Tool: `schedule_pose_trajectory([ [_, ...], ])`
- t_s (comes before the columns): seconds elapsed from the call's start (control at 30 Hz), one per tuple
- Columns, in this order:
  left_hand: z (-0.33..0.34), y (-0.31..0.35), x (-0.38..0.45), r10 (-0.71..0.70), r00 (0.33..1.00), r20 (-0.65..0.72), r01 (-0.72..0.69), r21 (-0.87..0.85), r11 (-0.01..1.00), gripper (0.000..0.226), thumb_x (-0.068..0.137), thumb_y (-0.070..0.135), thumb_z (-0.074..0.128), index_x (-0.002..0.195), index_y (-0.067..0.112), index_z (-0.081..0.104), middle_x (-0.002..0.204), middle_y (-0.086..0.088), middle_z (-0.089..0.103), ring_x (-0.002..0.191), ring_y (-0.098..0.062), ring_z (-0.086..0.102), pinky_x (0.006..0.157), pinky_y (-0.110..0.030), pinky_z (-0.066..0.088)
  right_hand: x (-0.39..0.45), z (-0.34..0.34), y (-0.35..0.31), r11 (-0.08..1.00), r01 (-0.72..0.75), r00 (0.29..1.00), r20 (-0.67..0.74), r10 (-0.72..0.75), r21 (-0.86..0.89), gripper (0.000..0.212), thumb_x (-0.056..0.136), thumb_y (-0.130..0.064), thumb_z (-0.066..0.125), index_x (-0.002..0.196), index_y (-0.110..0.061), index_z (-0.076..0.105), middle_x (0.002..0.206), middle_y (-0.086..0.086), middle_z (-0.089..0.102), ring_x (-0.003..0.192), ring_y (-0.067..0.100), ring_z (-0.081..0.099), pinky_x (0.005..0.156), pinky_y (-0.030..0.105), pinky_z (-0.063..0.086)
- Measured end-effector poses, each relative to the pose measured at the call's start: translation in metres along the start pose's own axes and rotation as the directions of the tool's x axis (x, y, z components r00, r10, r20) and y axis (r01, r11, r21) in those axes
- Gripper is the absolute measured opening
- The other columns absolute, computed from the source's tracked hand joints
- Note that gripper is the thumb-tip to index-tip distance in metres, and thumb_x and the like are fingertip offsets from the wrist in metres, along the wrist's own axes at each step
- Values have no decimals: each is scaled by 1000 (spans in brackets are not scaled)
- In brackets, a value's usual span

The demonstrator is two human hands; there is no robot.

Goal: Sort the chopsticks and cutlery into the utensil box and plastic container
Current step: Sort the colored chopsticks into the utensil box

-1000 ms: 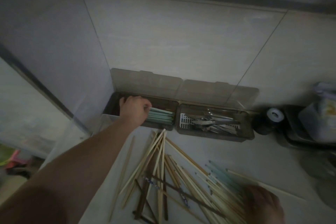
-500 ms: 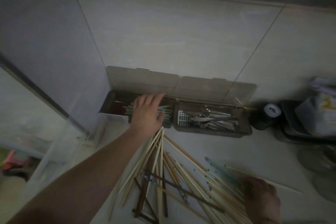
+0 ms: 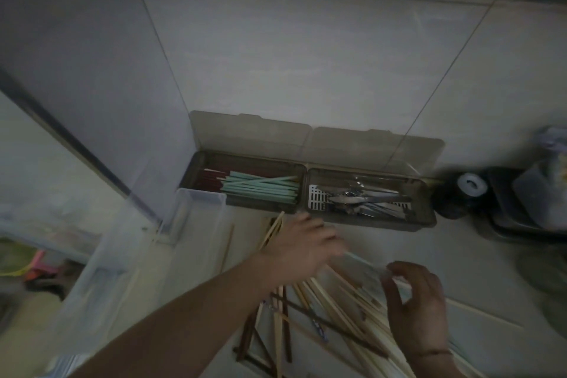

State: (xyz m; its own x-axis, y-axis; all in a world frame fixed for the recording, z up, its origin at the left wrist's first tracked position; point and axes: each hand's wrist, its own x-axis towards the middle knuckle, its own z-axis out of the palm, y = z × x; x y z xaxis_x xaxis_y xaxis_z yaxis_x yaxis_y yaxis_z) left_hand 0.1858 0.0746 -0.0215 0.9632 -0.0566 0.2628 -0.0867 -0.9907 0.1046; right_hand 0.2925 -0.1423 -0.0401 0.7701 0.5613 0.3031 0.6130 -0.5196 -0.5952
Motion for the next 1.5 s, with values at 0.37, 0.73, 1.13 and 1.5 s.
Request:
schedule_pose_trajectory([
  [0.37, -30, -121, -38, -707, 707, 3, 706, 51, 706, 32, 84, 29, 41, 91, 18, 71, 83, -7, 66, 78, -32, 62, 71, -37, 46, -46, -26, 71, 863, -278, 940, 64, 334, -421, 46, 68, -47, 45, 92, -24, 77, 103, 10, 70, 91, 41, 61, 77, 48, 50],
  [0.73, -18, -108, -21, -719, 693, 42, 716, 74, 694, 48, 88, 21, 56, 135, 26, 51, 126, -2, 57, 114, -27, 51, 98, -40, 39, -36, -18, 81, 807, -375, 855, 165, 491, -457, 25, 82, -24, 69, 106, -29, 71, 118, 5, 64, 109, 35, 49, 90, 42, 40],
  [1.13, 1, 34, 3, 77, 996, 44, -78, 4, 997, 26, 94, 41, 47, 107, 25, 63, 100, 4, 63, 95, -19, 57, 89, -38, 45, -17, -6, 14, 974, 29, 997, 78, -11, -224, 30, 81, -36, 46, 81, -19, 71, 83, 3, 66, 73, 33, 63, 62, 41, 49],
  [1.5, -12, -21, -12, -183, 975, -122, 169, -121, 978, 27, 83, 15, 67, 108, 23, 66, 98, 4, 66, 91, -17, 61, 84, -35, 50, -21, -11, 27, 996, -84, 996, -14, 84, -42, 40, 79, -44, 49, 96, -15, 70, 96, 5, 65, 82, 30, 61, 78, 36, 44],
])
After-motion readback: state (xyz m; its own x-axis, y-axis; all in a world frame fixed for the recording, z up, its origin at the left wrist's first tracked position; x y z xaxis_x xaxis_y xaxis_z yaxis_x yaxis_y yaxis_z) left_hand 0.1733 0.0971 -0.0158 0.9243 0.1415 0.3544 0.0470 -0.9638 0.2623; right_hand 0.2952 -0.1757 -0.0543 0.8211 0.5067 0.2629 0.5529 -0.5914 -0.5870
